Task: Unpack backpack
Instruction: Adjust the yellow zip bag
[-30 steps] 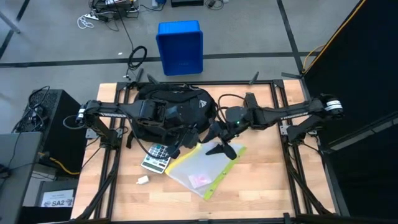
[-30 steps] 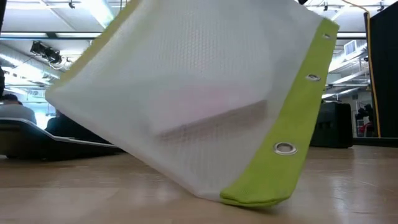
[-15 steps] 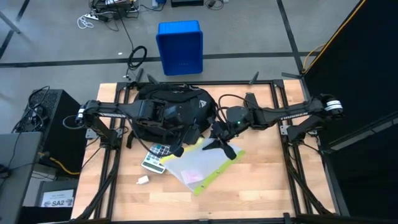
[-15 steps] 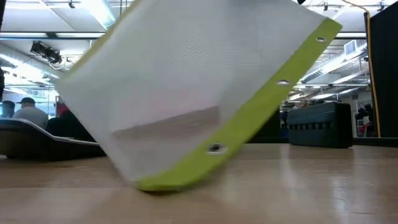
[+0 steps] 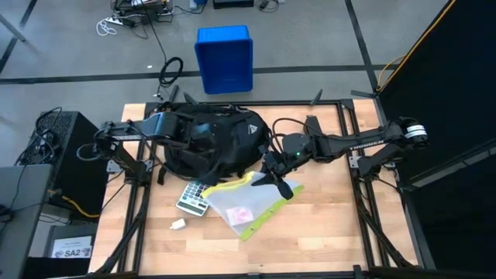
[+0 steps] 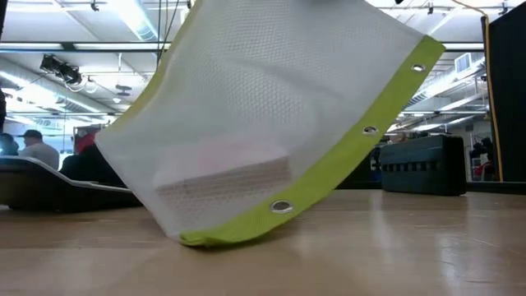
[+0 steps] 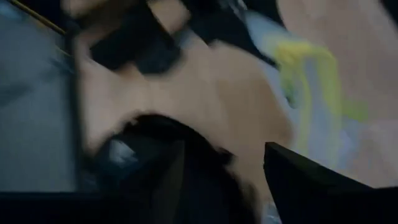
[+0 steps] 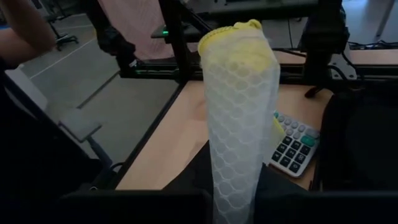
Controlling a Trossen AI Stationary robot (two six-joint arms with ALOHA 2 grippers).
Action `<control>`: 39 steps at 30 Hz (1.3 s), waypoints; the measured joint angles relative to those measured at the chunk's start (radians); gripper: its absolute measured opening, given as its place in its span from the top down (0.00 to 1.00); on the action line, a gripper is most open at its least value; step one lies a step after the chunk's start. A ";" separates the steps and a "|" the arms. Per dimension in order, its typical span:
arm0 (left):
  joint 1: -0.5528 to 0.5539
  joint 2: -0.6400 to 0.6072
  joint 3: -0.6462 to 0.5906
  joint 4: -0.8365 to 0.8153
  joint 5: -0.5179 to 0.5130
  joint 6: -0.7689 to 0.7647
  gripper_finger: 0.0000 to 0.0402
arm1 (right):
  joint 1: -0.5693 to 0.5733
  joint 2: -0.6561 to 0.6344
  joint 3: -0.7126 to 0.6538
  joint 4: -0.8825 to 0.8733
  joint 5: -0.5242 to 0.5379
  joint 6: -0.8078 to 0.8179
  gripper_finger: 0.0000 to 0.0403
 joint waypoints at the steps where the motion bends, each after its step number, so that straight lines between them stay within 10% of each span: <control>1: 0.000 -0.002 -0.015 -0.019 0.041 -0.024 0.52 | 0.001 0.000 0.000 -0.001 0.000 0.000 1.00; 10: -0.014 -0.165 -0.387 0.155 0.176 -0.134 0.52 | 0.006 0.000 0.000 -0.007 0.003 0.000 1.00; 23: -0.035 -0.606 -1.301 1.012 0.180 -0.475 0.52 | 0.013 0.000 0.000 -0.023 -0.001 -0.010 1.00; 39: -0.035 -0.452 -1.449 1.159 0.215 -0.566 0.52 | 0.013 0.000 0.000 -0.012 -0.002 0.007 1.00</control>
